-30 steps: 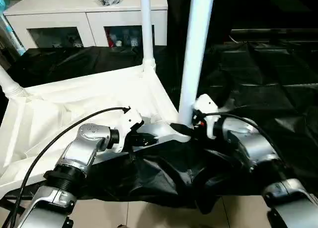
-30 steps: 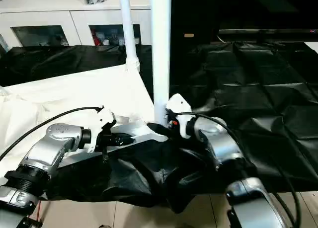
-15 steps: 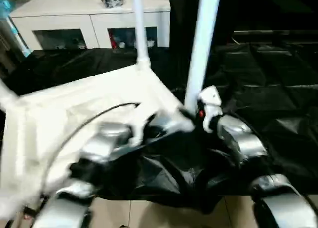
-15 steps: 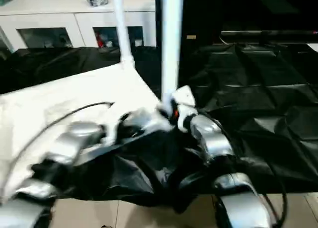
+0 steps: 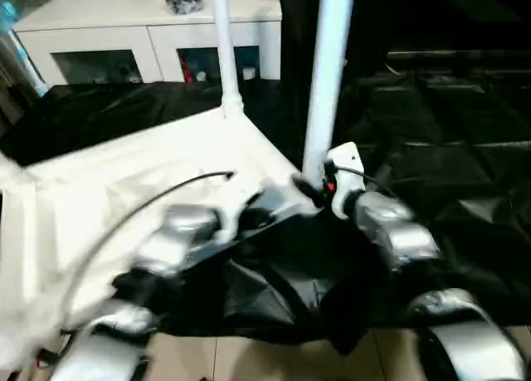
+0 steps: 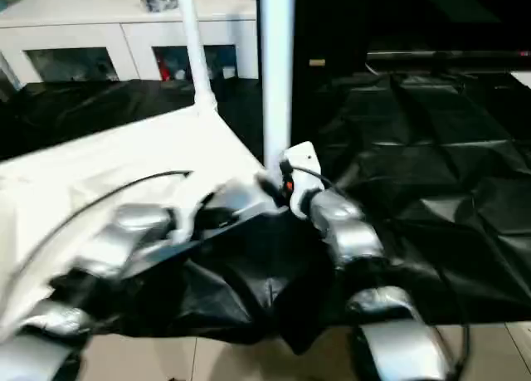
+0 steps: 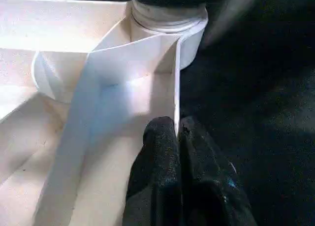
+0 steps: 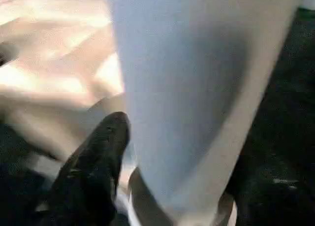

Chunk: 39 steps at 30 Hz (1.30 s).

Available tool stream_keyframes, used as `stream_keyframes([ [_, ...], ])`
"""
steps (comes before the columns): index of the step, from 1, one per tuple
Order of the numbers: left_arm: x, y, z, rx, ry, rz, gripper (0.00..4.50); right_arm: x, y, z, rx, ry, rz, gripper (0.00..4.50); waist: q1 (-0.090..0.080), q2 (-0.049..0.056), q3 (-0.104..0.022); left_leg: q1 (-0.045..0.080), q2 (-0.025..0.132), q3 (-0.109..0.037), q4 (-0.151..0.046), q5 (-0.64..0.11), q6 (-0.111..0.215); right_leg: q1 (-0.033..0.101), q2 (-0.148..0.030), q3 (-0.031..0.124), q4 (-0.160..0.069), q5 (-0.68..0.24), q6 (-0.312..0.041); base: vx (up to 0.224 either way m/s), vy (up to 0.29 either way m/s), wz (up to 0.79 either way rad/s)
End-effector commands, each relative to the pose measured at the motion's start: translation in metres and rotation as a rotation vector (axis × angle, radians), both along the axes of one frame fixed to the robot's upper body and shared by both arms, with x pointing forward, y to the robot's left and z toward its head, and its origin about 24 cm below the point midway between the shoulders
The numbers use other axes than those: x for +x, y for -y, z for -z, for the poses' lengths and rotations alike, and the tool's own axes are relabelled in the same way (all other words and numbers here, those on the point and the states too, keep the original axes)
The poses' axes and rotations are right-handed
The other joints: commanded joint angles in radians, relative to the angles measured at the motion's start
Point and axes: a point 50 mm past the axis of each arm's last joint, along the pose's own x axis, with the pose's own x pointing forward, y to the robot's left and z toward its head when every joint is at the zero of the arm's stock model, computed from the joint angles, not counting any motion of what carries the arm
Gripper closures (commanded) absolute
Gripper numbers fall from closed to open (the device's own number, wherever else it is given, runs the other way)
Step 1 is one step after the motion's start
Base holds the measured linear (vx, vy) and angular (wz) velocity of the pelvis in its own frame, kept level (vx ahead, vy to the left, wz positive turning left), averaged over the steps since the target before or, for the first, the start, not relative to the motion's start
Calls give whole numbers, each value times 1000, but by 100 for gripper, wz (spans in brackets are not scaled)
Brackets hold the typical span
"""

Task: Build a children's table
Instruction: Rotate leg to tighten

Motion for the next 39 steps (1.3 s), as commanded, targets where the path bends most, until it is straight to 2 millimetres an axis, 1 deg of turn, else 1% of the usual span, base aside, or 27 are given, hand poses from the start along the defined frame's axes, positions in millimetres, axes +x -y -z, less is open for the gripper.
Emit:
stream_keyframes([
  [1, -5, 16, -8, -56, 24, 130, 450, -20, -27, 15, -13, -101, -235, 132, 5, -7, -56, 9, 29, -7, -79, -256, 47, 45, -32, 30, -75, -203, -238, 0, 0, 0],
  [3, -9, 7, -8, -53, 1, 186, 450, -25, -18, 14, -45, -113, -321, 132, 9, -4, -57, 12, 30, -6, -78, -256, 46, 46, -30, 30, -73, -184, -253, 0, 0, 0],
  [4, -11, 3, -8, -47, -6, 213, 450, -27, -13, 13, -59, -116, -356, 132, 13, -9, -56, 11, 31, -3, -78, -258, 49, 46, -28, 29, -72, -177, -256, 0, 0, 0],
  [5, -11, 1, -8, -42, -10, 231, 450, -28, -9, 12, -67, -118, -378, 132, 16, -8, -57, 11, 32, -4, -78, -258, 49, 47, -30, 30, -71, -173, -257, 0, 0, 0],
  [6, -12, -3, -9, -32, -17, 243, 450, -29, -6, 11, -72, -125, -406, 147, 19, -11, -58, 12, 33, -3, -78, -252, 51, 46, -29, 30, -69, -163, -260, 0, 0, 0],
  [7, -12, -6, -9, -26, -25, 256, 450, -31, -3, 10, -76, -133, -433, 147, 20, -10, -57, 13, 33, -3, -79, -249, 53, 46, -29, 30, -67, -154, -266, 0, 0, 0],
  [8, -13, -8, -9, -26, -34, 268, 450, -32, -2, 10, -81, -137, -450, 156, 20, -12, -57, 13, 33, -3, -79, -250, 55, 46, -29, 30, -67, -155, -268, 0, 0, 0],
  [9, -14, -11, -10, -27, -43, 283, 450, -34, 0, 10, -85, -143, -470, 164, 21, -10, -56, 13, 34, -2, -79, -253, 52, 45, -31, 31, -68, -165, -269, 0, 0, 0],
  [10, -15, -14, -11, -24, -50, 298, 450, -36, 0, 10, -95, -150, -499, 172, 22, -16, -55, 14, 33, -2, -80, -259, 48, 45, -31, 31, -70, -181, -266, 0, 0, 0],
  [11, -15, -15, -11, -24, -53, 303, 450, -37, 0, 10, -99, -154, -510, 172, 24, -14, -55, 14, 33, -3, -80, -261, 47, 45, -32, 31, -69, -188, -265, 0, 0, 0],
  [12, -15, -18, -12, -27, -57, 304, 450, -41, 0, 12, -114, -170, -547, 191, 25, -12, -55, 15, 34, -3, -81, -258, 44, 44, -33, 32, -70, -193, -264, 0, 0, 0],
  [17, -14, -22, -13, -40, -65, 306, 450, -45, 0, 14, -123, -189, -578, 216, 27, -10, -53, 15, 34, -3, -83, -266, 34, 44, -33, 33, -70, -199, -261, 0, 0, 0],
  [20, -12, -22, -12, -50, -64, 289, 450, -47, -1, 17, -121, -201, -580, 221, 28, -12, -54, 15, 34, -3, -83, -267, 30, 44, -34, 33, -70, -196, -262, 0, 0, 0],
  [22, -12, -21, -12, -58, -66, 275, 450, -48, -2, 18, -110, -206, -577, 226, 28, -4, -53, 16, 34, -4, -84, -273, 25, 43, -34, 33, -71, -192, -264, 0, 0, 0],
  [23, -10, -20, -12, -64, -67, 255, 450, -49, -2, 19, -103, -203, -568, 228, 27, -7, -53, 16, 34, -3, -84, -275, 25, 43, -33, 33, -72, -190, -264, 0, 0, 0],
  [25, -8, -18, -12, -72, -68, 220, 450, -48, -3, 20, -92, -195, -547, 230, 28, -2, -53, 17, 34, -4, -85, -286, 21, 44, -34, 33, -71, -195, -265, 0, 0, 0],
  [26, -8, -18, -12, -72, -68, 220, 450, -48, -3, 20, -92, -195, -547, 232, 28, -2, -53, 17, 34, -4, -85, -286, 21, 44, -34, 33, -71, -195, -265, 0, 0, 0],
  [28, -3, -14, -12, -87, -53, 150, 450, -45, -6, 21, -70, -174, -467, 234, 26, -3, -47, 21, 33, -5, -89, -341, 3, 39, -34, 34, -80, -270, -249, 0, 0, 0],
  [29, 3, -9, -12, -100, -36, 80, 450, -37, -9, 24, -47, -158, -338, 234, 25, -2, -46, 21, 32, -6, -89, -353, -3, 39, -35, 34, -83, -296, -241, 0, 0, 0],
  [30, 8, -3, -12, -101, -22, 28, 450, -30, -12, 26, -20, -158, -218, 238, 20, -2, -44, 24, 30, -9, -92, -377, -21, 35, -37, 35, -87, -354, -224, 0, 0, 0],
  [31, 10, 1, -12, -100, -12, -5, 450, -26, -13, 28, -2, -163, -140, 241, 11, -5, -40, 27, 26, -12, -92, -410, -38, 31, -38, 33, -95, -430, -200, 0, 0, 0],
  [32, 12, 4, -12, -89, -5, -29, 450, -24, -14, 30, 8, -165, -86, 243, 10, -9, -42, 26, 25, -17, -92, -416, -40, 36, -40, 31, -99, -475, -175, 0, 0, 0],
  [33, 13, 8, -10, -70, 1, -47, 450, -21, -16, 32, 17, -173, -22, 244, 7, -21, -41, 24, 26, -15, -92, -409, -36, 32, -40, 34, -103, -485, -167, 0, 0, 0],
  [34, 13, 13, -9, -61, 2, -58, 450, -19, -18, 34, 17, -180, 24, 245, 7, -11, -38, 29, 25, -17, -93, -419, -35, 27, -41, 32, -106, -520, -155, 0, 0, 0],
  [36, 14, 22, -8, -55, 5, -72, 450, -17, -24, 38, 13, -190, 82, 246, 4, -14, -39, 25, 24, -19, -93, -421, -35, 28, -41, 31, -108, -542, -141, 0, 0, 0],
  [37, 13, 26, -7, -49, 10, -72, 450, -15, -29, 40, 10, -195, 127, 246, 4, -12, -38, 26, 23, -19, -93, -428, -30, 25, -40, 30, -114, -559, -123, 0, 0, 0],
  [39, 12, 32, -7, -53, 11, -60, 450, -13, -33, 42, -5, -201, 164, 246, 1, -11, -38, 26, 23, -21, -95, -439, -32, 22, -40, 29, -115, -566, -116, 0, 0, 0],
])
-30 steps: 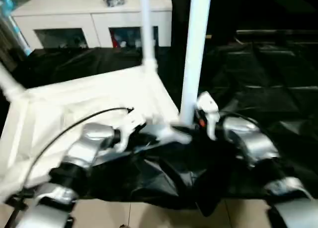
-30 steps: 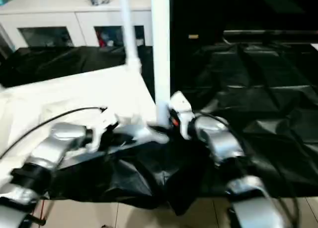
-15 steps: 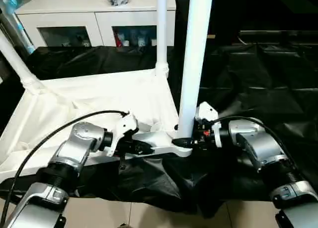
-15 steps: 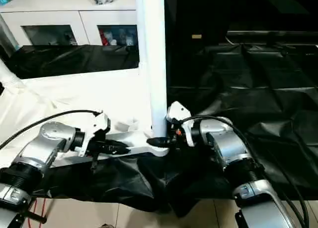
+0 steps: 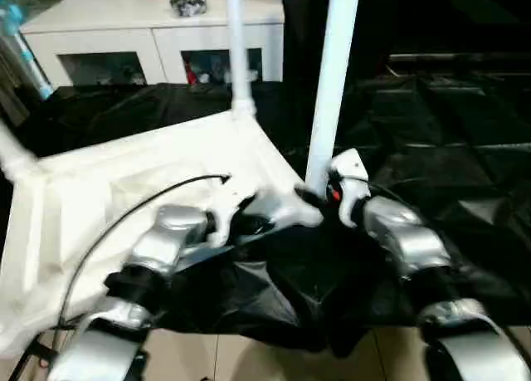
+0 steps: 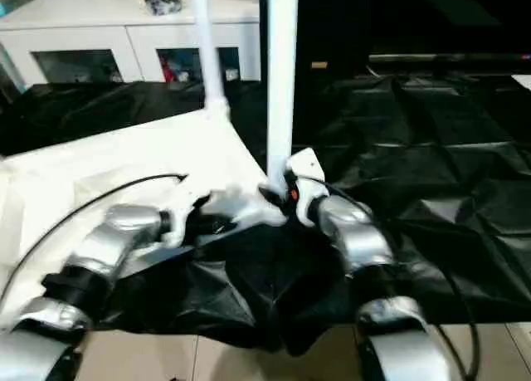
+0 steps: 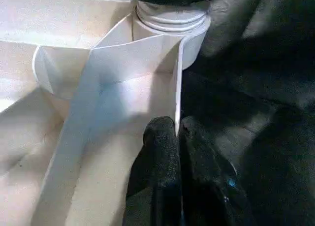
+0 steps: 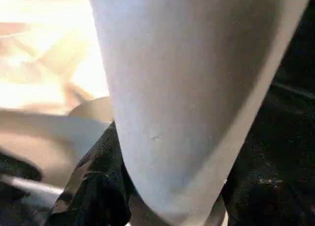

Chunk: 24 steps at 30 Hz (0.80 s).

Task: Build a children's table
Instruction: Rotate leg to tighten

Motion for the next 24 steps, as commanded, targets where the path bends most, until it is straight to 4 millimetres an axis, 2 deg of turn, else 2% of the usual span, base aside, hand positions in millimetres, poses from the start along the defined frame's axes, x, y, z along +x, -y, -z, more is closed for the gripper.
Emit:
stream_keyframes([
  [1, 3, 23, -10, -39, 42, 11, 450, -19, -32, 35, 19, -169, -53, 246, -8, -8, -38, 11, 26, -22, -94, -449, -32, 15, -37, 28, -114, -563, -116, 0, 0, 0],
  [2, 2, 27, -10, -45, 42, 22, 450, -18, -36, 35, 11, -162, -50, 246, -10, -9, -38, 11, 25, -22, -94, -457, -32, 14, -36, 26, -115, -563, -114, 0, 0, 0],
  [4, 0, 29, -10, -40, 47, 52, 450, -18, -42, 32, 42, -153, -74, 177, -17, -8, -40, 11, 25, -24, -95, -475, -31, 14, -36, 27, -114, -550, -118, 0, 0, 0],
  [6, -1, 25, -10, -29, 58, 95, 450, -18, -41, 26, 85, -144, -126, 175, -20, -10, -41, 11, 26, -23, -96, -473, -20, 16, -35, 28, -113, -518, -128, 0, 0, 0],
  [8, -3, 20, -11, -24, 63, 131, 450, -17, -38, 23, 85, -130, -160, 169, -17, -11, -47, 6, 29, -23, -99, -441, -8, 23, -35, 29, -108, -455, -145, 0, 0, 0],
  [10, -6, 14, -14, -34, 60, 176, 450, -19, -34, 19, 77, -120, -239, 134, -16, -7, -51, -3, 31, -19, -98, -372, 6, 34, -33, 30, -96, -326, -186, 0, 0, 0],
  [11, -9, 8, -15, -45, 54, 228, 450, -23, -29, 16, 59, -110, -335, 134, -12, -3, -55, -2, 32, -16, -94, -333, 18, 37, -33, 30, -87, -245, -215, 53, -1, 0],
  [12, -11, 6, -16, -49, 50, 250, 450, -24, -27, 15, 49, -108, -373, 134, -10, 3, -57, -2, 32, -15, -91, -310, 26, 40, -33, 29, -84, -204, -228, 53, -1, 0],
  [13, -12, 4, -16, -47, 43, 272, 450, -26, -24, 14, 38, -106, -413, 134, -11, 1, -58, -4, 33, -12, -89, -285, 34, 42, -31, 28, -80, -157, -243, 64, -3, 2],
  [14, -14, 0, -16, -37, 33, 293, 450, -28, -21, 13, 24, -106, -463, 134, -6, 3, -66, -3, 32, -6, -79, -197, 65, 48, -27, 25, -64, -10, -285, 53, -7, 1],
  [15, -16, -4, -15, -23, 28, 321, 450, -32, -17, 13, 12, -122, -527, 134, -3, 12, -67, -2, 31, -7, -75, -169, 75, 49, -27, 23, -58, 30, -296, 53, -7, 1],
  [16, -17, -7, -15, -14, 25, 340, 450, -35, -14, 13, 5, -135, -571, 134, 0, 6, -68, -3, 29, -4, -69, -130, 105, 51, -25, 20, -56, 85, -309, 0, 0, 0],
  [17, -17, -7, -15, -14, 25, 340, 450, -35, -14, 13, 5, -135, -571, 134, 5, 6, -68, -4, 30, -3, -68, -123, 115, 51, -26, 20, -55, 92, -313, 0, 0, 0],
  [18, -19, -11, -14, -3, 14, 367, 450, -42, -7, 13, -16, -168, -655, 134, 11, 16, -67, -2, 32, -2, -68, -128, 123, 48, -29, 20, -54, 79, -319, 0, 0, 0],
  [19, -20, -14, -14, 1, 2, 386, 450, -47, -2, 15, -41, -195, -715, 134, 17, 7, -65, 0, 33, -1, -69, -148, 121, 50, -28, 19, -58, 41, -316, 0, 0, 0],
  [21, -20, -16, -14, 2, -6, 396, 450, -49, 3, 16, -63, -218, -745, 134, 20, 4, -61, 1, 35, 1, -73, -177, 113, 47, -29, 22, -62, -10, -311, 0, 0, 0],
  [22, -21, -18, -14, -5, -22, 412, 450, -51, 7, 18, -89, -242, -766, 134, 22, 1, -58, 3, 38, 0, -78, -219, 87, 45, -30, 24, -68, -90, -298, 0, 0, 0],
  [23, -22, -18, -14, -10, -29, 417, 450, -52, 8, 18, -93, -247, -775, 134, 24, 3, -58, 5, 39, -2, -80, -229, 77, 46, -32, 25, -68, -112, -295, 0, 0, 0],
  [24, -22, -18, -14, -15, -33, 421, 450, -53, 9, 17, -94, -249, -782, 149, 25, 0, -55, 5, 40, -2, -83, -248, 62, 44, -33, 27, -71, -156, -285, 0, 0, 0],
])
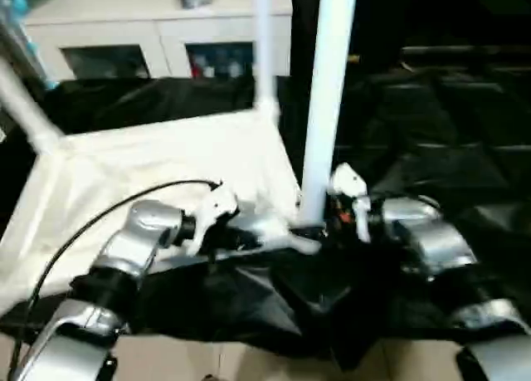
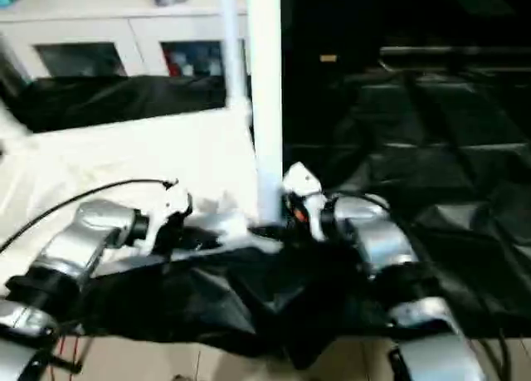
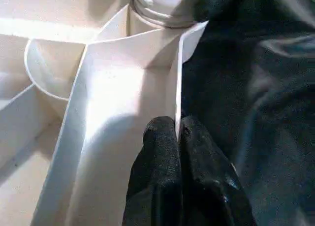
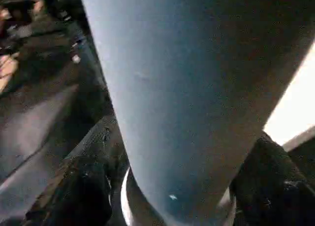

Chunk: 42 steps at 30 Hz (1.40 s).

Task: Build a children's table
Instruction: Rotate leg to tighten

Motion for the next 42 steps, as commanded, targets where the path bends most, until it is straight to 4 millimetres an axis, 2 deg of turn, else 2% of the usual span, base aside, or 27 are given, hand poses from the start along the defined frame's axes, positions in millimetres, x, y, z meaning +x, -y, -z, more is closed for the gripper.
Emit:
stream_keyframes([
  [1, -2, 17, -4, -55, 3, 69, 450, -19, -12, 30, -72, -147, -97, 149, 1, -10, -51, 15, 38, -4, -77, -253, 59, 49, -35, 31, -61, -175, -272, 0, 0, 0],
  [4, 0, 18, -4, -52, 8, 57, 450, -19, -14, 31, -70, -145, -98, 163, 0, -14, -49, 18, 36, -5, -81, -285, 32, 47, -37, 35, -67, -246, -246, 0, 0, 0],
  [9, -1, 21, -2, -69, 2, 49, 450, -24, -18, 33, -69, -165, -119, 207, 0, -10, -54, 18, 34, -3, -77, -237, 43, 49, -33, 35, -63, -172, -255, 0, 0, 0],
  [10, -1, 22, -1, -76, -1, 33, 450, -26, -20, 33, -62, -170, -122, 213, 0, -4, -54, 19, 34, -2, -76, -231, 46, 49, -32, 35, -61, -157, -259, 0, 0, 0],
  [13, 3, 24, 0, -90, 5, -39, 450, -27, -22, 34, -36, -163, -84, 218, 3, -8, -54, 19, 34, -1, -76, -237, 49, 49, -33, 35, -64, -169, -257, 0, 0, 0],
  [14, 7, 27, -1, -105, 16, -94, 450, -25, -23, 36, -13, -151, -24, 219, 3, -8, -52, 20, 34, -1, -77, -246, 47, 48, -33, 35, -66, -186, -255, 0, 0, 0],
  [17, 14, 35, -3, -139, 26, -212, 450, -17, -27, 43, 24, -132, 159, 220, -2, -6, -38, 31, 32, -5, -87, -363, 1, 36, -37, 36, -86, -382, -214, 0, 0, 0],
  [19, 17, 43, -3, -146, 37, -281, 450, -13, -30, 49, 37, -138, 288, 229, -15, -8, -33, 38, 29, -15, -92, -444, -30, 31, -38, 32, -99, -518, -160, 0, 0, 0],
  [20, 18, 48, -3, -147, 46, -309, 450, -10, -32, 53, 41, -148, 354, 229, -20, -13, -32, 38, 27, -19, -93, -466, -31, 30, -39, 31, -104, -556, -139, 0, 0, 0],
  [22, 20, 59, -2, -151, 47, -358, 450, -5, -39, 59, 42, -160, 490, 239, -30, -7, -31, 35, 26, -23, -96, -477, -33, 28, -39, 31, -108, -577, -121, 0, 0, 0],
  [24, 19, 63, -1, -148, 37, -365, 450, -3, -43, 61, 36, -173, 548, 241, -36, -11, -32, 33, 22, -26, -95, -480, -28, 28, -39, 28, -113, -598, -101, 0, 0, 0],
  [25, 18, 65, 0, -145, 39, -363, 450, -1, -46, 61, 31, -163, 567, 241, -39, 1, -32, 37, 20, -27, -94, -489, -25, 23, -39, 28, -115, -605, -98, 0, 0, 0],
  [26, 18, 69, 1, -138, 43, -358, 450, 1, -50, 61, 21, -142, 599, 241, -43, -3, -32, 36, 20, -26, -94, -494, -24, 22, -38, 28, -118, -603, -97, 0, 0, 0],
  [27, 17, 73, 1, -135, 46, -345, 450, 2, -57, 59, 21, -132, 588, 241, -50, 4, -30, 38, 19, -28, -95, -520, -27, 18, -37, 25, -122, -605, -99, 0, 0, 0],
  [28, 16, 75, 1, -127, 52, -335, 450, 3, -63, 57, 31, -127, 567, 241, -54, 1, -32, 32, 18, -32, -96, -524, -22, 26, -36, 22, -118, -599, -94, 0, 0, 0],
  [29, 16, 74, 2, -117, 57, -324, 450, 3, -65, 55, 45, -126, 557, 208, -53, 2, -35, 30, 18, -32, -97, -515, -20, 28, -36, 23, -116, -587, -95, 0, 0, 0],
  [30, 16, 73, 1, -108, 63, -312, 450, 5, -66, 52, 62, -126, 551, 188, -53, 13, -35, 32, 19, -32, -98, -511, -14, 26, -37, 25, -116, -565, -103, 0, 0, 0],
  [31, 16, 73, 1, -102, 67, -307, 450, 6, -66, 51, 72, -125, 551, 174, -54, 9, -35, 32, 20, -31, -99, -510, -12, 26, -35, 26, -118, -552, -107, 0, 0, 0],
  [33, 18, 65, -1, -85, 87, -279, 450, 10, -61, 44, 86, -102, 516, 166, -56, 7, -41, 24, 21, -30, -102, -474, 0, 36, -35, 26, -110, -470, -134, 0, 0, 0],
  [35, 18, 62, -1, -82, 96, -259, 450, 10, -59, 42, 81, -82, 488, 153, -56, 9, -42, 23, 23, -27, -101, -456, 9, 34, -35, 29, -106, -422, -158, 0, 0, 0],
  [36, 18, 59, -2, -78, 98, -242, 450, 9, -57, 40, 70, -60, 444, 131, -58, 7, -43, 19, 24, -26, -102, -442, 11, 40, -35, 29, -102, -395, -171, 0, 0, 0],
  [37, 16, 52, -3, -74, 112, -185, 450, 5, -52, 35, 61, -22, 323, 125, -56, 5, -45, 18, 25, -24, -101, -422, 19, 42, -35, 29, -101, -366, -180, 0, 0, 0],
  [38, 16, 52, -3, -73, 113, -184, 450, 5, -52, 35, 61, -21, 319, 125, -52, 7, -49, 19, 26, -22, -96, -393, 30, 46, -34, 30, -95, -311, -197, 0, 0, 0],
  [39, 14, 47, -3, -80, 104, -142, 450, -1, -47, 34, 44, -23, 203, 125, -54, 5, -50, 16, 27, -19, -96, -368, 36, 47, -34, 31, -92, -275, -207, 0, 0, 0],
  [40, 12, 45, -4, -85, 99, -121, 450, -5, -44, 34, 33, -24, 148, 125, -48, 6, -54, 11, 27, -18, -91, -318, 57, 57, -32, 26, -84, -211, -223, 0, 0, 0],
  [41, 11, 43, -4, -90, 93, -103, 450, -8, -41, 34, 20, -27, 99, 125, -46, 7, -54, 11, 29, -16, -89, -295, 67, 56, -31, 26, -81, -176, -233, 54, -10, 1],
  [42, 9, 40, -4, -91, 80, -70, 450, -11, -36, 34, 3, -48, 44, 125, -41, -1, -59, 12, 29, -10, -81, -240, 91, 58, -31, 25, -75, -105, -258, 54, -10, 1],
])
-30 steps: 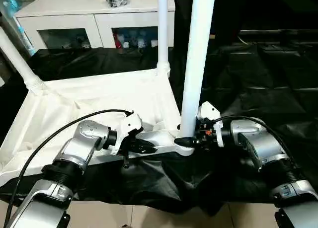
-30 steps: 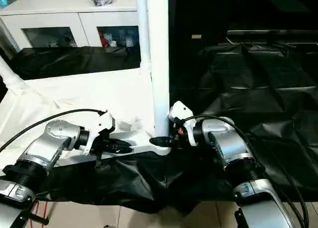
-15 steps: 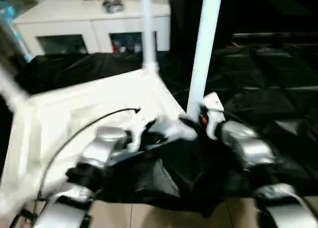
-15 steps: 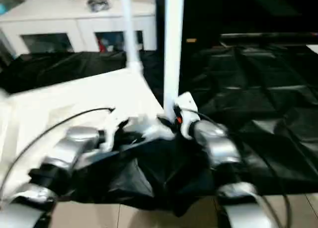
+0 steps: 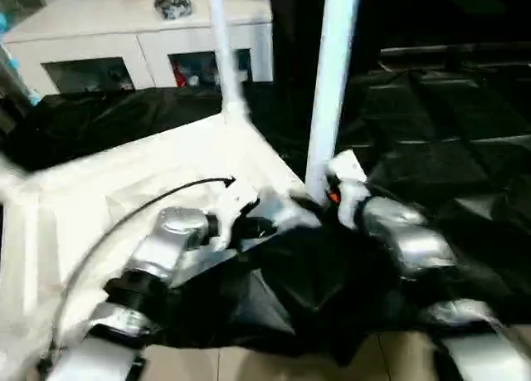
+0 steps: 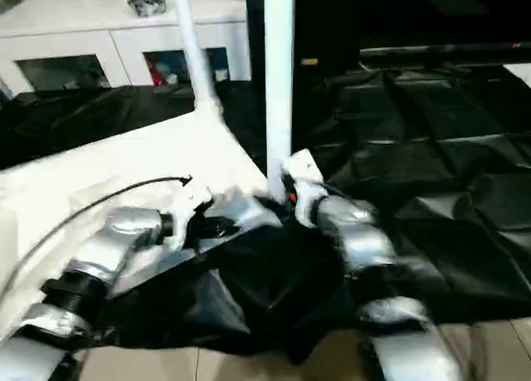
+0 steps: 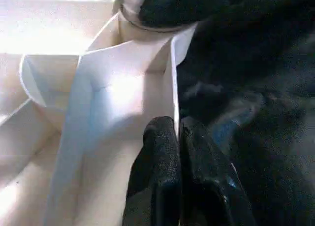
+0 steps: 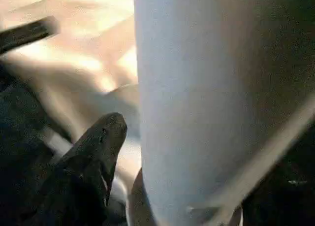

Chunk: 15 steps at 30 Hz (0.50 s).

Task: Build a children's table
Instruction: Rotate leg to tighten

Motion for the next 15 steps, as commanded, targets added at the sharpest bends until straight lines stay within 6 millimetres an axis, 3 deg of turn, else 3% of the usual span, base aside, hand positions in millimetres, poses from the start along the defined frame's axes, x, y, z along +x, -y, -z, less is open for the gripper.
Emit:
stream_keyframes([
  [1, -1, 15, -10, -39, 37, 116, 450, -29, -28, 30, -24, -179, -270, 125, 10, -11, -55, -3, 36, -2, -61, -189, 115, 45, -32, 27, -49, -50, -281, 51, -14, 1],
  [3, -5, 8, -9, -20, 13, 172, 450, -33, -15, 31, -55, -225, -339, 125, 17, -21, -56, -2, 37, 0, -57, -160, 136, 46, -34, 26, -44, -23, -297, 0, 0, 0],
  [5, -6, 5, -9, -17, 5, 182, 450, -34, -12, 31, -59, -239, -354, 125, 24, -19, -53, 0, 39, 1, -58, -167, 140, 45, -36, 26, -45, -64, -296, 0, 0, 0],
  [7, -6, 3, -10, -15, -2, 195, 450, -36, -9, 31, -62, -260, -374, 150, 33, -16, -51, 7, 43, 1, -63, -197, 114, 41, -35, 29, -50, -123, -290, 0, 0, 0],
  [10, -6, -2, -10, -11, -9, 215, 450, -38, -6, 30, -59, -288, -404, 156, 33, -16, -50, 9, 43, 1, -67, -223, 89, 41, -34, 31, -51, -139, -284, 0, 0, 0],
  [15, -6, -5, -9, -11, -22, 230, 450, -43, -9, 30, -40, -311, -434, 198, 34, -16, -52, 8, 43, 1, -65, -200, 86, 43, -35, 32, -49, -118, -284, 0, 0, 0],
])
